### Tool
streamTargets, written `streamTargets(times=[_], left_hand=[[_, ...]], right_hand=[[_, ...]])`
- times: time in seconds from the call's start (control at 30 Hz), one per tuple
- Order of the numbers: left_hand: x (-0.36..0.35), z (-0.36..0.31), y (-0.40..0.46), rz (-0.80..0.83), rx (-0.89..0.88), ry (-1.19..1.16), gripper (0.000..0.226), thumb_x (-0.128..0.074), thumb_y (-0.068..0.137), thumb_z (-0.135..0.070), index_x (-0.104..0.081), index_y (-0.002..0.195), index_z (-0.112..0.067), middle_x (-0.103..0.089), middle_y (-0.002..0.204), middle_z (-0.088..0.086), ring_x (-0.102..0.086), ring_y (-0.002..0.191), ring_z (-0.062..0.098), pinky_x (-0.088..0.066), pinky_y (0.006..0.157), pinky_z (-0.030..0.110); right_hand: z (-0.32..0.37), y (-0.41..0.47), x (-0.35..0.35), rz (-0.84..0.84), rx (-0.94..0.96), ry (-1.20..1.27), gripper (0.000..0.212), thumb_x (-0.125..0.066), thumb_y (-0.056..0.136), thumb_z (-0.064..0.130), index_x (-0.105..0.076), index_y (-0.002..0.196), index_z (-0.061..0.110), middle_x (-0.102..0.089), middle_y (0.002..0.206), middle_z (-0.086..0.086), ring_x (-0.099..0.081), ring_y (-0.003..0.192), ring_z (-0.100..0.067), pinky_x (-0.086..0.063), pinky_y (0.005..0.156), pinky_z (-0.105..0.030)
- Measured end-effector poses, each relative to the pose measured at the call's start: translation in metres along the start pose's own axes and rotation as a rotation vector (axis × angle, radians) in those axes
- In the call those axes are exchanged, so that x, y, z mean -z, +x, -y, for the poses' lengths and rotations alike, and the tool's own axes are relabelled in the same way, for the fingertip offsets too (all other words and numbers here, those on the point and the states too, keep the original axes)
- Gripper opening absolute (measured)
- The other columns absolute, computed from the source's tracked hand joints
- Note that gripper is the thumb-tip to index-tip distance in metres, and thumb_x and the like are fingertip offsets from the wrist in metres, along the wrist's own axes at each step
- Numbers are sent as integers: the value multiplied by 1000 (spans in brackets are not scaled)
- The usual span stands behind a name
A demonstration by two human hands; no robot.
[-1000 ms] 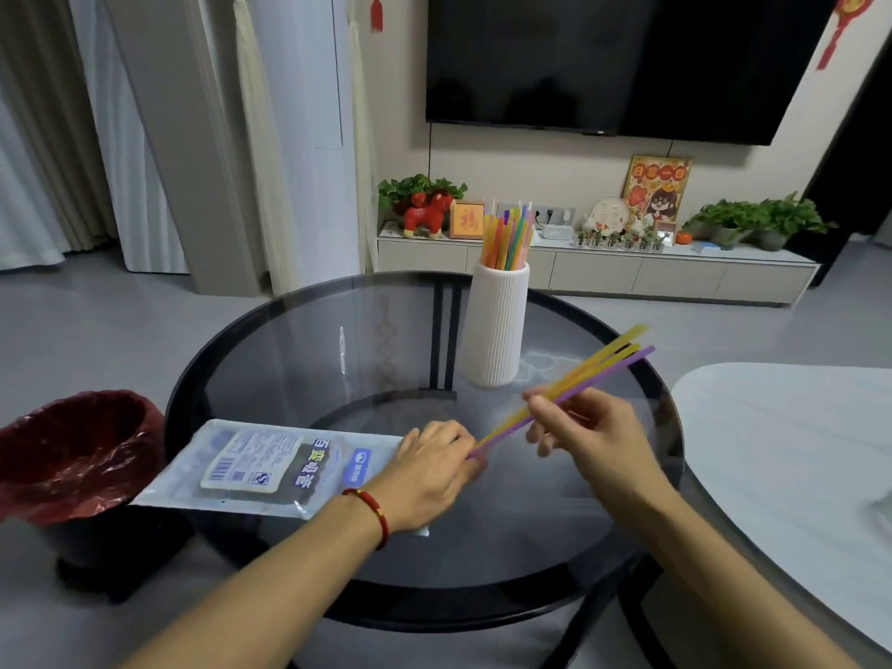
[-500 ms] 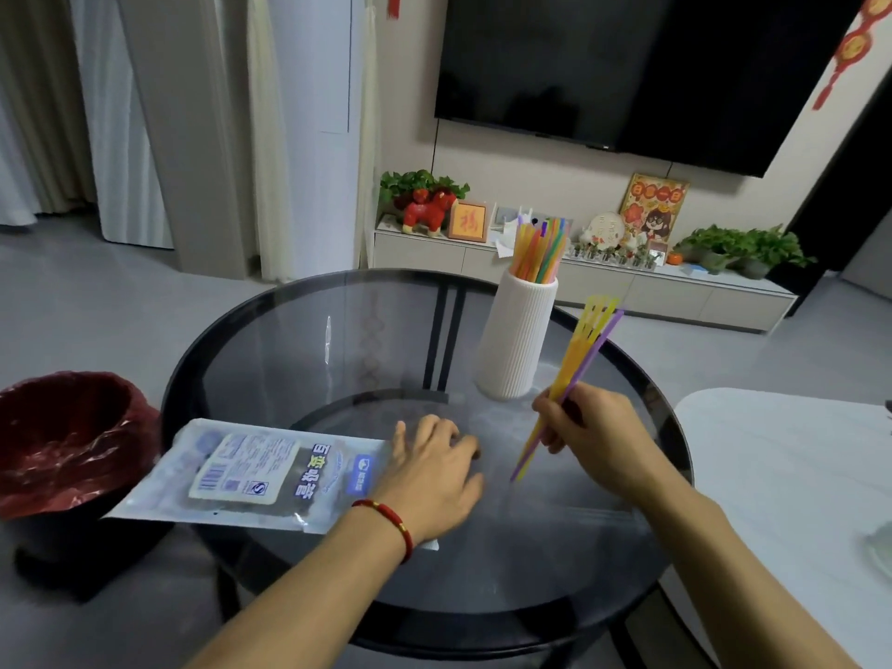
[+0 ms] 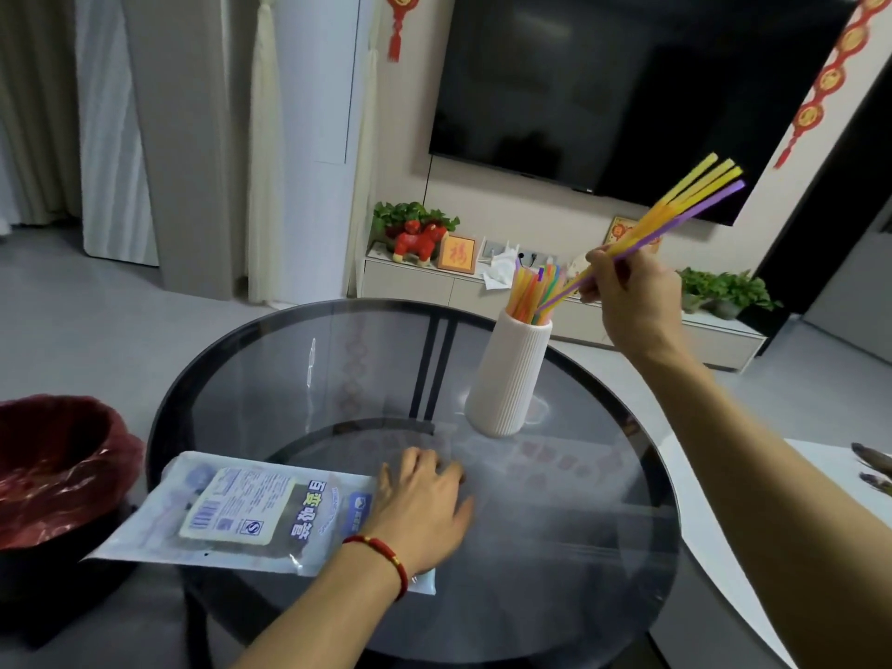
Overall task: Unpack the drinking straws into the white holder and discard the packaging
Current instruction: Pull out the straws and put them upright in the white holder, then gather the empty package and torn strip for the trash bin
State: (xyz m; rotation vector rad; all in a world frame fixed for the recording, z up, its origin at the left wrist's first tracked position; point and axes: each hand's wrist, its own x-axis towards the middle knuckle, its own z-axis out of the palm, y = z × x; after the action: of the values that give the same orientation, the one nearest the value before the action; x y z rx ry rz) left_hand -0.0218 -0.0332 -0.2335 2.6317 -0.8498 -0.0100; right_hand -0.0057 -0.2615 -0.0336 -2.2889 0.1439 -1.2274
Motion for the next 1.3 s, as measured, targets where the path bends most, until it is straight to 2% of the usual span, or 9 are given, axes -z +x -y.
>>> streamTargets(times=[0.2,0.4,0.57,0.73,0.83,0.93,1.03,1.2,1.3], left_hand=[[4,-3,-1,8,13,-16,41,-41,98,-45,-49,130,-22,-44,137,6,-27,136,27,-24,115,56],[2,-6,1,19,9,-12,41,-42,97,-45,-50,130,-22,-46,134,6,-29,134,28,-26,113,57],[0,-5,3,25,7,-15,41,-42,96,-46,-49,130,-23,-45,135,6,-29,135,28,-26,113,57],[1,-4,3,21,1,-17,40,-43,96,-44,-49,129,-23,-45,135,6,-28,136,28,-25,114,57],[3,-2,1,1,-1,-25,42,-43,95,-43,-46,132,-23,-41,137,6,-27,136,28,-24,115,56],[6,0,-2,-33,-8,11,44,-43,94,-42,-43,135,-23,-39,139,6,-26,138,27,-24,115,55],[7,3,-4,-17,-2,37,45,-42,95,-42,-42,136,-23,-40,138,5,-26,138,27,-24,115,54],[11,9,-4,-6,-2,31,46,-42,96,-42,-41,138,-24,-43,137,4,-26,138,25,-24,115,54],[14,13,-4,15,-4,32,50,-44,93,-48,-41,138,-26,-42,138,1,-24,140,23,-22,116,55]], right_hand=[[3,10,-15,117,3,-82,29,-55,105,18,-71,82,9,-75,71,-8,-74,64,-15,-50,60,-14],[4,20,-31,236,-191,-152,31,-57,105,20,-73,88,0,-74,70,-8,-71,58,-8,-52,54,-14],[-1,20,-42,336,-344,-134,36,-61,103,22,-76,84,-5,-78,77,-21,-79,70,-30,-66,76,-41],[1,15,-42,347,-387,-219,44,-70,95,45,-73,83,2,-72,67,-9,-73,57,-23,-61,50,-30],[1,14,-38,11,-285,-304,54,-67,88,53,-62,104,2,-70,96,-17,-69,81,-37,-56,67,-45],[3,21,-33,-172,-132,-170,72,-69,89,39,-37,144,6,-48,138,-20,-55,112,-30,-47,87,-37],[6,34,-35,-21,-20,-132,82,-67,94,19,-21,160,5,-31,162,-20,-37,146,-30,-30,118,-34],[-6,19,-57,284,0,-312,47,-49,105,22,-47,147,1,-46,155,-19,-48,136,-34,-37,114,-46],[-13,8,-62,355,39,-314,44,-47,107,27,-50,143,1,-54,145,-22,-50,131,-38,-39,109,-46]])
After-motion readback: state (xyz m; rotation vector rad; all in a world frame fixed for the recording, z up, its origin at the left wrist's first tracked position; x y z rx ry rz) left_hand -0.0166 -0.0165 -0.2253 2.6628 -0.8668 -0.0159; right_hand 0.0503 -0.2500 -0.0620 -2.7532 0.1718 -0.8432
